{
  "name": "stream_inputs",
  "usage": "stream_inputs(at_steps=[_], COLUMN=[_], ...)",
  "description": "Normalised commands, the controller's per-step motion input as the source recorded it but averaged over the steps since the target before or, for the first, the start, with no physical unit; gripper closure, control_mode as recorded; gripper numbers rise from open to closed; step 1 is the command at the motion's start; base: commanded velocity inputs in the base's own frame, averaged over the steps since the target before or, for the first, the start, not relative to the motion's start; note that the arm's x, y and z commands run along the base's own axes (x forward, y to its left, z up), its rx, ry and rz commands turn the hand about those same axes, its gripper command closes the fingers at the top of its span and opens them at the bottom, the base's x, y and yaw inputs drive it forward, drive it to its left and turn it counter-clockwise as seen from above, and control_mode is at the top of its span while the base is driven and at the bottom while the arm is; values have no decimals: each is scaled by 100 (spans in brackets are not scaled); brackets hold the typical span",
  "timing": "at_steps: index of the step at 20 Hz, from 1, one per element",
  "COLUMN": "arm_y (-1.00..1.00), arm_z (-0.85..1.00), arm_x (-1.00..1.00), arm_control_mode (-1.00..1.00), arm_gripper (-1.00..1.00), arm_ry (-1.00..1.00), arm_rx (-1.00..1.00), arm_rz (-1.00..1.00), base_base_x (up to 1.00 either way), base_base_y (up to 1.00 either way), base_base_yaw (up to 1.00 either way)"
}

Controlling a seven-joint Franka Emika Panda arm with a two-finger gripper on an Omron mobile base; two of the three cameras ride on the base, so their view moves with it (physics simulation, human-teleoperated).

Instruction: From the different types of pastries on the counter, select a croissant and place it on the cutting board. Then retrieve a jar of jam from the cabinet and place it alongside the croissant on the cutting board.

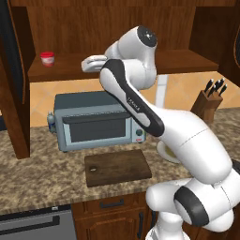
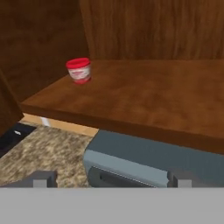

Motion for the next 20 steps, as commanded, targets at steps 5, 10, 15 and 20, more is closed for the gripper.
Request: stream_inputs(at_steps=[5, 10, 15, 20], arm_y=[51, 38, 63, 33], arm_z=[-2, -3, 6, 4], arm_x=[-2, 11, 58, 10], arm_control_mode=[-100, -100, -100, -100], arm_gripper=[-100, -100, -100, -100], arm_ry=[-2, 0, 0, 1], arm_rx=[0, 1, 0, 0], arm_rz=[4, 0, -2, 1], base_base_x=[0, 0, 0, 0], base_base_y=[0, 0, 0, 0], base_base_yaw=[0, 0, 0, 0])
